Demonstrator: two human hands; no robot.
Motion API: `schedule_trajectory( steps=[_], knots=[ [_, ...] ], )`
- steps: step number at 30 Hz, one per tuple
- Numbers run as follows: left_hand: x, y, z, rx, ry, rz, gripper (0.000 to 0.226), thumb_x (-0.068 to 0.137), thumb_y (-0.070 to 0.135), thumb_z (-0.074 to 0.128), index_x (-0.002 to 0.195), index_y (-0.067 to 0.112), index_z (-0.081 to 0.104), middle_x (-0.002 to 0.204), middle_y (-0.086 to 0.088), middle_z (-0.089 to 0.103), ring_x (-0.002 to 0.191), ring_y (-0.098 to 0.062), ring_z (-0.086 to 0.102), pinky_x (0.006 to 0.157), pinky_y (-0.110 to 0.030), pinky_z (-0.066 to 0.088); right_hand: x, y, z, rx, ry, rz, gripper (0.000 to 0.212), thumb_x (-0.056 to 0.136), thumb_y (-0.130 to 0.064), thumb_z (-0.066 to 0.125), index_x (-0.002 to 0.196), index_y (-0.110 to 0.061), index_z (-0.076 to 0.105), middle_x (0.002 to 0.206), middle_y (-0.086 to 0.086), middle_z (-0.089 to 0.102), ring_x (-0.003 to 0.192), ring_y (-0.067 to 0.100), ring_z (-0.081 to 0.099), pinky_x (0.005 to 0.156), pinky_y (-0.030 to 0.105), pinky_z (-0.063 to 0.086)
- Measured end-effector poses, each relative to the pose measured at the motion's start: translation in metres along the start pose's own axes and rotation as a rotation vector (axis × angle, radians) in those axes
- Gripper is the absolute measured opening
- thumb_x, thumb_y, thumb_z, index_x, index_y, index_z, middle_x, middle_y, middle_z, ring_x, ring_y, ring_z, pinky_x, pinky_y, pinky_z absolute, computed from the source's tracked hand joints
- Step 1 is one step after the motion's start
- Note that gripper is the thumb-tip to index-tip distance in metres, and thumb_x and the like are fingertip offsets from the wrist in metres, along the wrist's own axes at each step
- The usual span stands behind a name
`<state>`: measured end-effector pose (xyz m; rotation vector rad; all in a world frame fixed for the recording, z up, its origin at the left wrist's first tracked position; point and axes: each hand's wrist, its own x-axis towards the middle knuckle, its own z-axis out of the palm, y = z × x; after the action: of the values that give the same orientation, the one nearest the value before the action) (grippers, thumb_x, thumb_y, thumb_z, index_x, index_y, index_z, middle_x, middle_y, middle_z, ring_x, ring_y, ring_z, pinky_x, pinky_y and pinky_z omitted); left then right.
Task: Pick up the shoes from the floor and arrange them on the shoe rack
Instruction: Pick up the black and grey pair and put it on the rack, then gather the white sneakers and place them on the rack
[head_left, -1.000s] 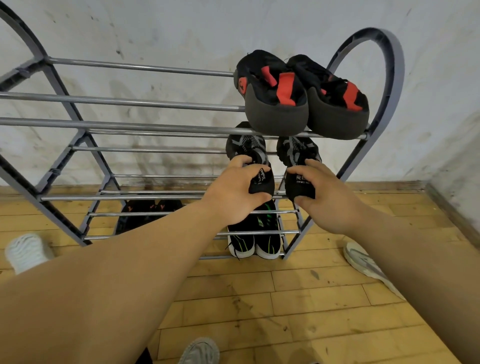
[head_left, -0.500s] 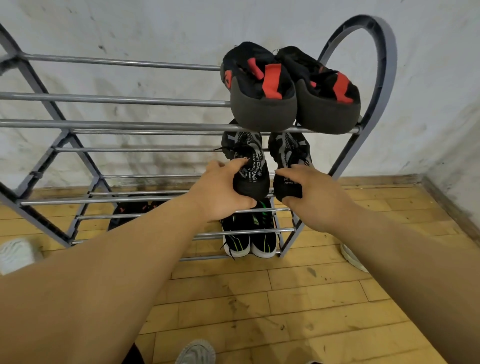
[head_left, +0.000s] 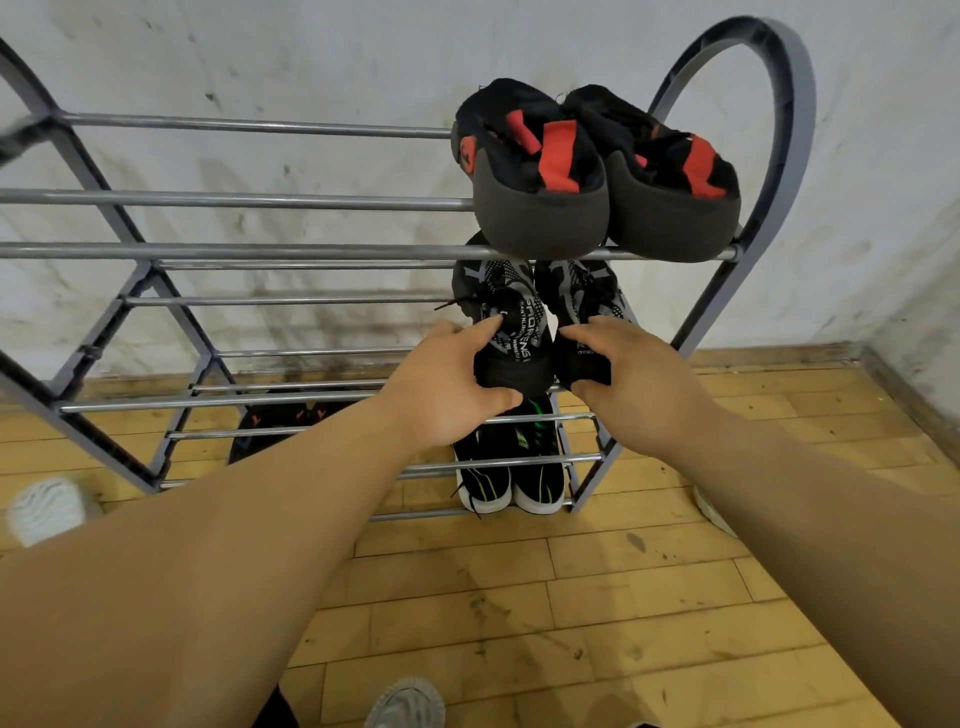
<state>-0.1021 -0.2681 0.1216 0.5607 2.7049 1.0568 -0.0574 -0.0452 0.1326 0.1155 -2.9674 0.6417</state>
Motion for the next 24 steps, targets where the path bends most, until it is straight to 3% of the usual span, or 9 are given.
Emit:
schedule_trajectory(
  steps=[5, 8, 11, 18, 22, 24],
  knots=[
    [0.002, 0.001, 0.004, -0.013, 0.023, 0.000, 0.091, 0.088, 0.039, 0.074, 0.163, 0.028, 0.023, 0.144, -0.001, 0.047, 0.131, -0.016, 0.048, 0.101, -0.017, 0.029, 0.000, -0.001, -0.002, -0.016, 0.040, -0.015, 0.057, 0.091, -0.017, 0.070, 0.145, -0.025, 0.055, 0.139, -0.001, 0.058, 0.126, 0.022, 0.054, 0.102, 0.034, 0.048],
    [0.002, 0.002, 0.007, 0.004, 0.042, 0.008, 0.090, 0.089, 0.040, 0.073, 0.163, 0.028, 0.023, 0.144, 0.000, 0.049, 0.130, -0.017, 0.050, 0.101, -0.019, 0.031, -0.002, -0.002, -0.003, -0.011, 0.062, -0.009, 0.056, 0.091, -0.014, 0.070, 0.144, -0.023, 0.056, 0.133, -0.002, 0.060, 0.119, 0.019, 0.056, 0.091, 0.024, 0.042],
    [0.002, 0.002, 0.009, 0.017, 0.050, 0.016, 0.088, 0.091, 0.039, 0.073, 0.163, 0.028, 0.023, 0.148, -0.001, 0.050, 0.132, -0.018, 0.050, 0.100, -0.019, 0.031, -0.002, -0.003, -0.003, -0.001, 0.065, 0.015, 0.058, 0.090, -0.014, 0.071, 0.145, -0.023, 0.055, 0.135, -0.002, 0.060, 0.122, 0.020, 0.056, 0.091, 0.023, 0.038],
    [-0.004, 0.010, 0.001, 0.056, -0.004, 0.024, 0.091, 0.093, 0.036, 0.072, 0.164, 0.029, 0.016, 0.156, -0.002, 0.046, 0.141, -0.021, 0.045, 0.104, -0.022, 0.030, -0.006, -0.011, -0.009, -0.080, 0.035, 0.042, 0.063, 0.091, -0.028, 0.072, 0.149, -0.025, 0.050, 0.132, 0.002, 0.060, 0.120, 0.026, 0.057, 0.095, 0.034, 0.048],
    [-0.037, 0.007, -0.026, 0.195, -0.058, 0.017, 0.095, 0.090, 0.046, 0.071, 0.163, 0.034, 0.011, 0.160, -0.008, 0.036, 0.147, -0.028, 0.034, 0.117, -0.039, 0.032, -0.027, -0.030, -0.017, -0.224, 0.067, 0.055, 0.068, 0.087, -0.042, 0.072, 0.148, -0.028, 0.048, 0.141, 0.005, 0.054, 0.129, 0.034, 0.048, 0.103, 0.046, 0.047],
    [-0.061, 0.003, -0.045, 0.260, -0.099, 0.020, 0.093, 0.090, 0.047, 0.072, 0.163, 0.034, 0.015, 0.162, -0.007, 0.033, 0.147, -0.027, 0.033, 0.117, -0.038, 0.031, -0.040, -0.044, -0.021, -0.242, 0.095, 0.022, 0.061, 0.087, -0.039, 0.072, 0.144, -0.025, 0.053, 0.142, 0.006, 0.053, 0.128, 0.032, 0.048, 0.103, 0.044, 0.045]
  ],
)
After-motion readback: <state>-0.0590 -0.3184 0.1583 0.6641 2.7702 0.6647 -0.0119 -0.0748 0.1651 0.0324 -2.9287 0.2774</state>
